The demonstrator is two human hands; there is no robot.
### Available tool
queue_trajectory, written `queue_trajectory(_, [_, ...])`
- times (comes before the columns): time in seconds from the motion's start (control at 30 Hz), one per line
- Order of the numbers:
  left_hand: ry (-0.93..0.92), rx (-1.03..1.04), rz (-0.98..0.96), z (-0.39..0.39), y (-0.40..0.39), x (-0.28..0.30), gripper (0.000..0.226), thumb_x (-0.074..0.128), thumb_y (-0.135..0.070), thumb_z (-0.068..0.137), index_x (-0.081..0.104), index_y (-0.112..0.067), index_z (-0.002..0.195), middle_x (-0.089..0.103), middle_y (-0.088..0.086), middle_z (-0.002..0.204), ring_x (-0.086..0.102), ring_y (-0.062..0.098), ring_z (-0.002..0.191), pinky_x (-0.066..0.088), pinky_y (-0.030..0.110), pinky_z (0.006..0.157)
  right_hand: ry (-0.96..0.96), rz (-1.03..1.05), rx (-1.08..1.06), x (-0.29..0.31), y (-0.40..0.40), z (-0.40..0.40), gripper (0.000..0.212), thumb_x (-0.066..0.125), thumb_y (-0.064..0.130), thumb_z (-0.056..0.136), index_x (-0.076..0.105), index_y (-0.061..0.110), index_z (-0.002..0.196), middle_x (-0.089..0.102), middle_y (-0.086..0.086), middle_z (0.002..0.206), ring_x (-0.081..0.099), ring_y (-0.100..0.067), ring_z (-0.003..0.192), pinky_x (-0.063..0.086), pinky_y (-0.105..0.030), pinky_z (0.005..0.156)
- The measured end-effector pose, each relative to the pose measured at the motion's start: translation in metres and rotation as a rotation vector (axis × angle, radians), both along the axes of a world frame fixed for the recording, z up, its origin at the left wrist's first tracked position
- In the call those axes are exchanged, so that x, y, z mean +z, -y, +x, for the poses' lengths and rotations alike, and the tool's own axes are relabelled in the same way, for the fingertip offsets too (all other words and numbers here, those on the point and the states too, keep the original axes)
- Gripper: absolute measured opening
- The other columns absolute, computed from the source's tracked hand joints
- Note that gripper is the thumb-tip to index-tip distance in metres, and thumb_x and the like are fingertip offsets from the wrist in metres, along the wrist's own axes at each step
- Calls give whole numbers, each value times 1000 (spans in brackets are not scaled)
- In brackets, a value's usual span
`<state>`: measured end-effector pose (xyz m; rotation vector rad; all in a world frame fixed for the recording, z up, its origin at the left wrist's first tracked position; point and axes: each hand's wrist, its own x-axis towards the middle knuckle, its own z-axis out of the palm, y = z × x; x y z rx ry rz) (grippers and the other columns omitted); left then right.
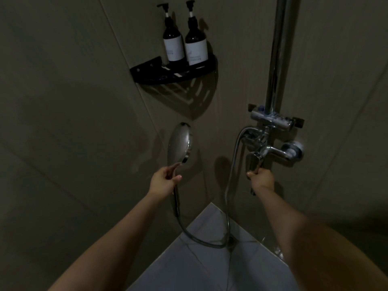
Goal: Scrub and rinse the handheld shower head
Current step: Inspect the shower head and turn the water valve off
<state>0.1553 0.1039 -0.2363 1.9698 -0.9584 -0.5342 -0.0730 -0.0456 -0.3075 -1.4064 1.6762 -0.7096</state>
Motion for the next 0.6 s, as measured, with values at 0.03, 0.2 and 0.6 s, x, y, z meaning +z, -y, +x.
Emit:
queue_trajectory(0.03, [-6,12,2,1,0,-1,41,66,-1,79,60,-3,119,60,6,95,54,15,91,45,11,74,-3,-2,3,0,0,0,27,64,12,85,67,-6,105,66,-27,110,61,-38,107,47,-37,90])
queue_trajectory(0.2, [-58,24,-17,1,-3,-2,40,63,4,80,59,-1,120,63,8,101,58,-8,69,43,1,64,1,-2,10,-1,1,0,27,64,12,85,66,-6,105,66,-27,109,61,-39,106,47,-38,90])
queue_trajectory(0.6, [-90,71,7,7,-6,-6,37,67,1,79,61,1,115,63,6,98,57,16,92,47,18,74,-8,-13,5,-1,0,1,27,64,12,85,67,-6,106,66,-27,110,61,-38,107,47,-36,89])
